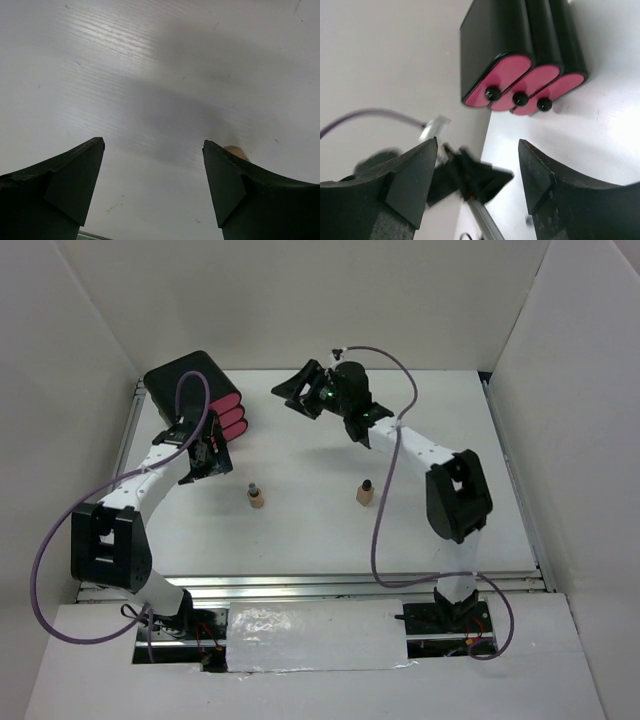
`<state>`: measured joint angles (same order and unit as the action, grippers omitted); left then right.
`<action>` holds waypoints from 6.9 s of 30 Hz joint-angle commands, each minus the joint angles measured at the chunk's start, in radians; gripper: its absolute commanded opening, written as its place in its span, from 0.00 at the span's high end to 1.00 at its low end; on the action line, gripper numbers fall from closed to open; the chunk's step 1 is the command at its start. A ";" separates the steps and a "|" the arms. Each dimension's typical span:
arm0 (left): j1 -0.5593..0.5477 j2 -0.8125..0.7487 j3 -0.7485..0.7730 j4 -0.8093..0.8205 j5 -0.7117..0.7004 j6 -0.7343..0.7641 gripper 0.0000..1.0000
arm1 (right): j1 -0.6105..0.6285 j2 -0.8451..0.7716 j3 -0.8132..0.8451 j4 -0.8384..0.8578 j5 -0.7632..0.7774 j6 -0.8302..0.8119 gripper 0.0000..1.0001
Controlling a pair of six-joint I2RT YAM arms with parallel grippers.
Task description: Organize the makeup
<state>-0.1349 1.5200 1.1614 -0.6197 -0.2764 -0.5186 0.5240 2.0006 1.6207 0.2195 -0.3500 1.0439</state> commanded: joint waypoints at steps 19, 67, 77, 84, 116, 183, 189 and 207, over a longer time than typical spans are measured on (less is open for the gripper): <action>-0.164 0.204 -0.066 0.558 -0.432 -0.340 0.05 | -0.036 -0.795 -0.676 -0.076 -0.299 -0.228 0.22; -0.129 0.718 0.581 -0.040 -0.655 -0.646 0.29 | 0.054 -1.083 -0.547 -0.465 -0.230 -0.456 0.09; -0.135 0.715 0.570 -0.100 -0.635 -0.675 0.48 | 0.056 -1.103 -0.525 -0.476 -0.193 -0.475 0.09; -0.135 0.738 0.607 -0.141 -0.623 -0.670 0.41 | 0.041 -1.122 -0.530 -0.463 -0.181 -0.478 0.08; -0.143 0.752 0.595 -0.193 -0.538 -0.689 0.69 | 0.028 -1.152 -0.467 -0.554 -0.113 -0.551 0.08; -0.198 0.965 0.742 0.041 -0.928 0.256 0.34 | 0.021 -1.475 -0.696 -0.516 -0.041 -0.472 0.00; -0.192 0.976 0.765 0.058 -0.909 0.284 0.45 | 0.021 -1.459 -0.688 -0.523 -0.044 -0.481 0.00; -0.318 0.881 0.724 0.049 -0.810 0.210 0.75 | 0.019 -1.416 -0.633 -0.566 -0.021 -0.541 0.00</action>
<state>-0.3996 2.4603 1.8954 -0.5911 -1.1862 -0.2520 0.5491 0.5804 0.9337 -0.3378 -0.3798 0.5350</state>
